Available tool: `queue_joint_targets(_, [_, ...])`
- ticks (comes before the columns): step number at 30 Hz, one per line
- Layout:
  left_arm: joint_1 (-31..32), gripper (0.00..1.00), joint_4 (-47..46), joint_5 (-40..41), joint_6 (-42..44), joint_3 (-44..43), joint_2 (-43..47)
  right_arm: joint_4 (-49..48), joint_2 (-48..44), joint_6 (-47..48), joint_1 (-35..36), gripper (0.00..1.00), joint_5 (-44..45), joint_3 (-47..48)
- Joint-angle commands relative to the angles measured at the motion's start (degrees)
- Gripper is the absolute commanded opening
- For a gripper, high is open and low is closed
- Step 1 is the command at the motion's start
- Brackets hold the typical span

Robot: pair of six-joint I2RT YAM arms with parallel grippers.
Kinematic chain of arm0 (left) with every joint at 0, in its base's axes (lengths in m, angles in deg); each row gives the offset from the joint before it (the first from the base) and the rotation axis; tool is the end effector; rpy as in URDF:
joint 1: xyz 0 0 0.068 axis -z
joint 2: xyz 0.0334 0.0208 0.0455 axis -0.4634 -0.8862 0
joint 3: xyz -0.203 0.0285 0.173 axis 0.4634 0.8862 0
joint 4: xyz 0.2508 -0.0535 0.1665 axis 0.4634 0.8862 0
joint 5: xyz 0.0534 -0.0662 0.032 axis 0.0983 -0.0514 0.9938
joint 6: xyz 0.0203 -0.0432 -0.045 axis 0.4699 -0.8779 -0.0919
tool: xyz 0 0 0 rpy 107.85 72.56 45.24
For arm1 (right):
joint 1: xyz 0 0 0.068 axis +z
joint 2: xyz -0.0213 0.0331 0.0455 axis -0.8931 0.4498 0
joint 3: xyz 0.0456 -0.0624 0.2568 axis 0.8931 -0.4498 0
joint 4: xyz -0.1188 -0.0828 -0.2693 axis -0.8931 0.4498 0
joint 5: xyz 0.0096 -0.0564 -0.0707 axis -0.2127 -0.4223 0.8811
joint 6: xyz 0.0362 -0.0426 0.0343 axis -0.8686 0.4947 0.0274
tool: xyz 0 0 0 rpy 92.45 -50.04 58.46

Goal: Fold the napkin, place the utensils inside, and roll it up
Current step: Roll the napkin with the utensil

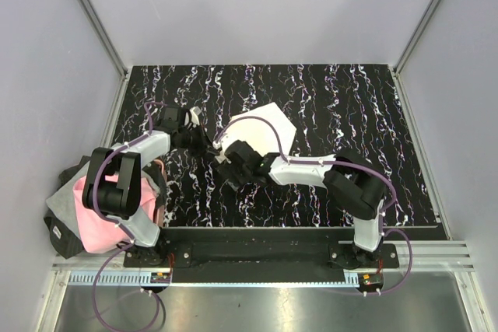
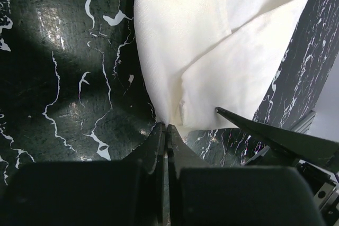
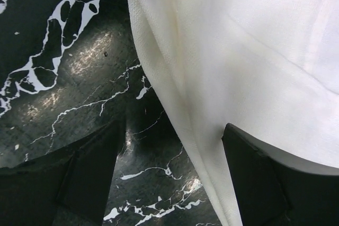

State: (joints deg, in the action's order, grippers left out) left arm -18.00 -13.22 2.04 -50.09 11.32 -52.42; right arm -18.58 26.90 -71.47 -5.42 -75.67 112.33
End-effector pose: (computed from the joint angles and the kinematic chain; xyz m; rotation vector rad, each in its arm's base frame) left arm 0.3525 -0.0874 0.1255 -0.2407 2.6185 -0.9708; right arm 0.2461 0.3731 0.1177 -1.0195 2.1750 0.2728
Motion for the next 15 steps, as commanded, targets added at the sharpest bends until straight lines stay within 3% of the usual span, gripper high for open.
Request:
queue_joint_targets(1, [-0.55,0.00,-0.48,-2.16,1.04,-2.11,0.59,-2.92,1.55,5.98,3.06,0.85,9.02,2.02])
queue_joint_targets(10, [-0.64,0.00,-0.48,-2.33,1.04,-2.20,0.41,-7.93,4.02,8.71,6.66,0.80,20.45,0.17])
queue_joint_targets(15, [-0.64,0.00,-0.48,-2.51,1.04,-2.29,0.32,-8.72,5.94,11.43,7.72,0.74,22.04,-0.44])
